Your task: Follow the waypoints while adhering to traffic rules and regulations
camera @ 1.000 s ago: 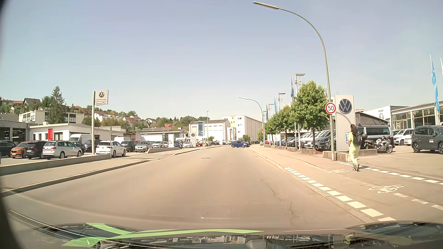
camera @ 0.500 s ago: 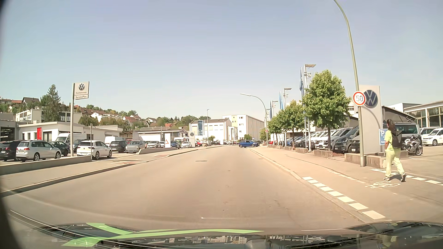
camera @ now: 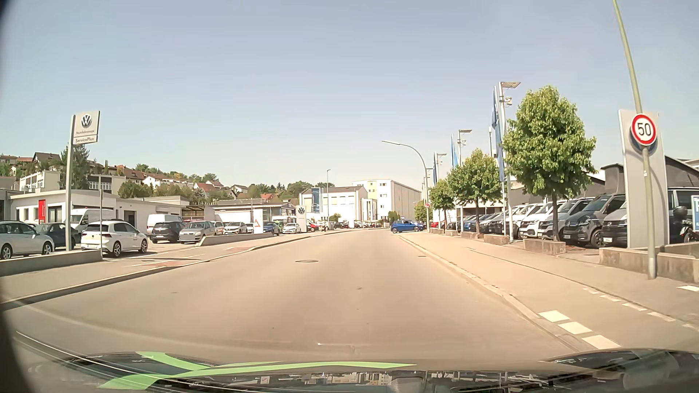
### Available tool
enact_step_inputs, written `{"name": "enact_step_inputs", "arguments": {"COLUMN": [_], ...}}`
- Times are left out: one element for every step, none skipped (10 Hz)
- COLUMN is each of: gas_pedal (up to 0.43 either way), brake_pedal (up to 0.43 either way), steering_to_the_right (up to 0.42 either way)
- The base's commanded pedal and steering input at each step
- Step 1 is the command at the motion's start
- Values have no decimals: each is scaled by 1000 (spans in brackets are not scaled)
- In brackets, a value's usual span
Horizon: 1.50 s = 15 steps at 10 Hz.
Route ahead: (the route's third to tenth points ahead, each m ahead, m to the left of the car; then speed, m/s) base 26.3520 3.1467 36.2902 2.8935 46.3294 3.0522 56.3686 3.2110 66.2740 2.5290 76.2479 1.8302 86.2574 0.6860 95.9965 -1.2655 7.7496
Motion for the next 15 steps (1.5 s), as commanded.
{"name": "enact_step_inputs", "arguments": {"gas_pedal": [189,189,189,189,189,189,189,189,189,189,189,189,189,189,189], "brake_pedal": [0,0,0,0,0,0,0,0,0,0,0,0,0,0,0], "steering_to_the_right": [-12,-13,-13,-13,-13,-13,-13,-12,-12,-10,-9,-8,-7,-7,-7]}}
